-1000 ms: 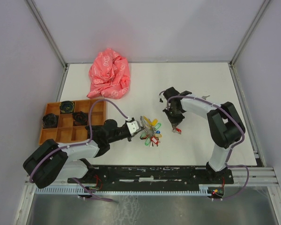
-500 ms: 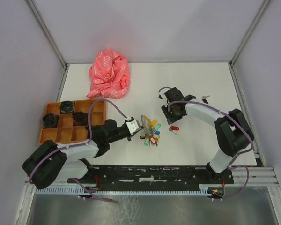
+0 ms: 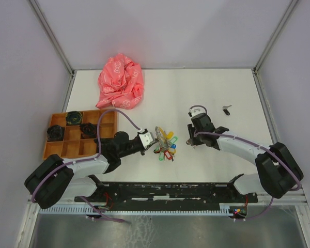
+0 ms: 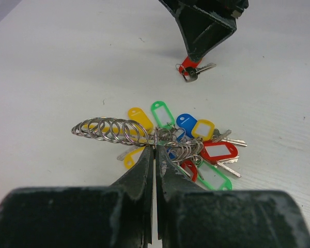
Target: Put the keys on the keyring
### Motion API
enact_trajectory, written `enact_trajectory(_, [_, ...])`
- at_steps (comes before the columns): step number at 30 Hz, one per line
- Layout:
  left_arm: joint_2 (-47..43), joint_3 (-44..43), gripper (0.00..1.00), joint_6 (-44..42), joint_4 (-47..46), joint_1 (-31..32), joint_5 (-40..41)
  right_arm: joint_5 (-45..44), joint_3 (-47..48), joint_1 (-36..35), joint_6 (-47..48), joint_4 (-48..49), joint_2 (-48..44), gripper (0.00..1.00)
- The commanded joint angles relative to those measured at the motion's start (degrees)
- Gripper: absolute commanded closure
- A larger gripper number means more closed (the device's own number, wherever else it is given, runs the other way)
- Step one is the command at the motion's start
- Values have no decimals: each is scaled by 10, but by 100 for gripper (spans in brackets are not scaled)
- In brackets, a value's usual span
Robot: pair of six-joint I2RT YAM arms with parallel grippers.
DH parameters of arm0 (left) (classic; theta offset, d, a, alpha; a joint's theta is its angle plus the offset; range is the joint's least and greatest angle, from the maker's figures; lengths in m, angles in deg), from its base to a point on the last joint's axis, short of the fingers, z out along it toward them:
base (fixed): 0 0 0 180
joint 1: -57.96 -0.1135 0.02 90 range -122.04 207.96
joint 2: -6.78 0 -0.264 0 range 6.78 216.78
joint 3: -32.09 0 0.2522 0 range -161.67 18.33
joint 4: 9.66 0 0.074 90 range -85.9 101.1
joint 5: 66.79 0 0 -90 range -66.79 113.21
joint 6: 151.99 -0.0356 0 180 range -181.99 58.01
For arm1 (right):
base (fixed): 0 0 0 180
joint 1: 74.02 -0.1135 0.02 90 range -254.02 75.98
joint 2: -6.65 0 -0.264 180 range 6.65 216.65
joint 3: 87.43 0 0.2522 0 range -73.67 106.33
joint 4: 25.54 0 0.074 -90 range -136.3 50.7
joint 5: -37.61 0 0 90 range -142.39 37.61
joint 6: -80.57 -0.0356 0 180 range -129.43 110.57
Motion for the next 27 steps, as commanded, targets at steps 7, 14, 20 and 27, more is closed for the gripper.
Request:
enact_trajectory(7, [-3, -23, 97, 29, -29, 3, 3, -88, -50, -46, -86, 157, -9, 60])
enact_trajectory(14, [-1, -25, 97, 32, -30, 3, 2, -178, -67, -87, -95, 180, -5, 64])
enact_trajectory(20, [-4, -24, 97, 31, -30, 3, 5, -206, -63, -108, -103, 178, 11, 67])
enact_trajectory(27, [-1, -25, 97, 32, -29, 2, 3, -218, -67, -117, -113, 181, 27, 70])
